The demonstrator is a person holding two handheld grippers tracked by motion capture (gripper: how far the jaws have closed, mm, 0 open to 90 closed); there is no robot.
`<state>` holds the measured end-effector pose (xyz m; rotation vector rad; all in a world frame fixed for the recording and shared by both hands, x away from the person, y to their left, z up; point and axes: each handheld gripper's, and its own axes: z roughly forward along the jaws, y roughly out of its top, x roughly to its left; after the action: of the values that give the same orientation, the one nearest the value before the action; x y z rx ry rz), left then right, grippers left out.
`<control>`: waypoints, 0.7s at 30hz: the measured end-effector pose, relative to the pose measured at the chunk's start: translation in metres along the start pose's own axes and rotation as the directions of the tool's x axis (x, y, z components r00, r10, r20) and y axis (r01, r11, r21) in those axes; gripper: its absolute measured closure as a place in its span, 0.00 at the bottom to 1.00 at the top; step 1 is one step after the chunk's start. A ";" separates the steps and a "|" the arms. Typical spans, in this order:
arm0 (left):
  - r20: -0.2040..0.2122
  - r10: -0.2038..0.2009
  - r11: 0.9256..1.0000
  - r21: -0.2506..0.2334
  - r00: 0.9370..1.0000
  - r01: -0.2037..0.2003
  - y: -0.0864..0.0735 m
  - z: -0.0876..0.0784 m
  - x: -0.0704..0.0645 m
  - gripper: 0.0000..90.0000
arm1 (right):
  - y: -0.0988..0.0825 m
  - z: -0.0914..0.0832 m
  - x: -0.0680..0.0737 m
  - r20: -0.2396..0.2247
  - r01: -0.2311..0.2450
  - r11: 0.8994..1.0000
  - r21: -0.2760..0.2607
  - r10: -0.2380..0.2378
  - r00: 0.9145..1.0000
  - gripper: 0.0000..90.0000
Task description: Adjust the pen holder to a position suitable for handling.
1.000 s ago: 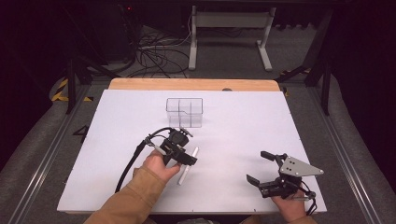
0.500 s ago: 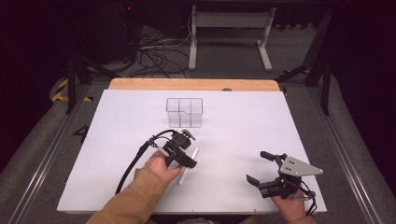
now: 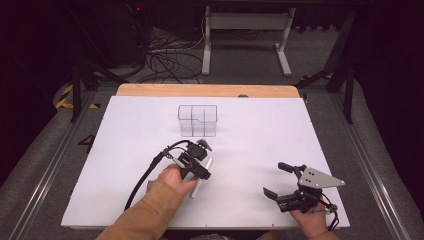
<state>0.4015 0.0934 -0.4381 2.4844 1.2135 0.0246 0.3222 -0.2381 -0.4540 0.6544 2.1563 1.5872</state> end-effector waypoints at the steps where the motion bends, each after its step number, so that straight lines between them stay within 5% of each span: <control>1: -0.007 0.007 1.000 0.008 1.000 -0.007 0.001 0.001 -0.002 0.65 | 0.000 0.000 0.000 0.001 -0.001 1.000 0.000 0.001 1.000 0.04; 15: -0.076 -0.013 1.000 0.027 0.997 0.015 0.003 0.007 -0.004 0.86 | 0.000 -0.001 0.001 -0.001 0.007 1.000 -0.006 -0.007 1.000 0.04; 21: -0.077 -0.024 0.999 0.029 0.997 0.026 0.003 0.007 -0.003 0.86 | 0.000 0.000 0.001 0.001 0.010 1.000 -0.003 -0.010 1.000 0.04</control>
<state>0.4029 0.0868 -0.4430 2.5147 1.2845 0.0973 0.3212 -0.2379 -0.4539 0.6419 2.1534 1.5841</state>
